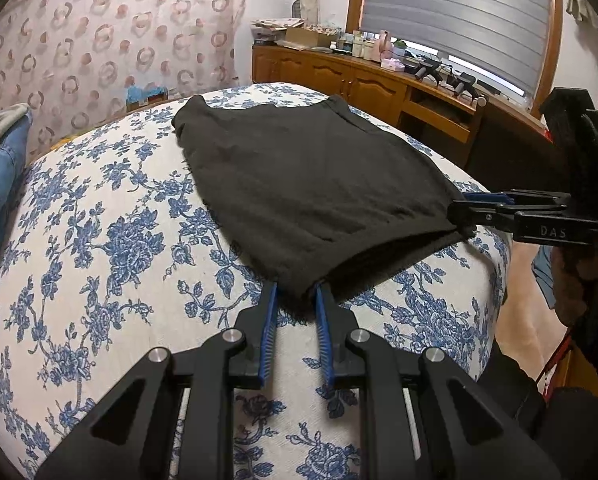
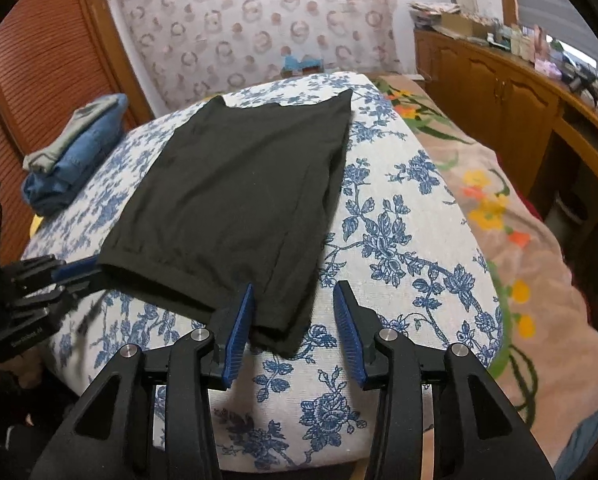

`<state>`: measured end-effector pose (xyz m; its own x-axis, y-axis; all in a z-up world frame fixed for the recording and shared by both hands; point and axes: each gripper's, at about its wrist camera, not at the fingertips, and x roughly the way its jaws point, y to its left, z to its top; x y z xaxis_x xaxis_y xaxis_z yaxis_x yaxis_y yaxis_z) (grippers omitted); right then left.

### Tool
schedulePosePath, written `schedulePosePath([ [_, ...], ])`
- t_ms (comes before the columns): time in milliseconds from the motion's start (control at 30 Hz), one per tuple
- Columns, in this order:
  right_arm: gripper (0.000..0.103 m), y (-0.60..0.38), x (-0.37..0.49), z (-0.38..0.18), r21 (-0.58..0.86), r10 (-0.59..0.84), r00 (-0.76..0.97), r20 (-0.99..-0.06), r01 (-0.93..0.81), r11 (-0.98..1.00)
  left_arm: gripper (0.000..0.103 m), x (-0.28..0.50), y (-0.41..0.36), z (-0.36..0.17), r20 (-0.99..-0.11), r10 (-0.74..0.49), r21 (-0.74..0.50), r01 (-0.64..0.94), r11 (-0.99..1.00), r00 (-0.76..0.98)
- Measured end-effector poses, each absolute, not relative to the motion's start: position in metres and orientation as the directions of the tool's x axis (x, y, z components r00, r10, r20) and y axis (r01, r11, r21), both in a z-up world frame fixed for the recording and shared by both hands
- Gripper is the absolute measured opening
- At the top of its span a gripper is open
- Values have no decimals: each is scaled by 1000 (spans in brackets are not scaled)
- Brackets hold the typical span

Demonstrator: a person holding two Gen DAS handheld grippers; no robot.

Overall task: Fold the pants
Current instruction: 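Close the left tool on the end of the shirt strip, then close the right tool on the strip end while the left tool holds, then lift both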

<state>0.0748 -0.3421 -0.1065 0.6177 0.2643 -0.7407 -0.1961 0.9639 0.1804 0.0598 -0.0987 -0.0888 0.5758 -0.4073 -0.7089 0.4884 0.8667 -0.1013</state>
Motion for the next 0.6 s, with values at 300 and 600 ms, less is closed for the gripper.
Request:
schedulePosePath([
  [300,26,-326,72,-106,142,261,603,-753,-238,961,12,59,-105,-81,-696,-401,-73,496,865,595],
  [600,8,-324,72,-98,205,347,599,-722,-294,934,9,58,-99,-41,-631,-428,-67,504,861,647],
])
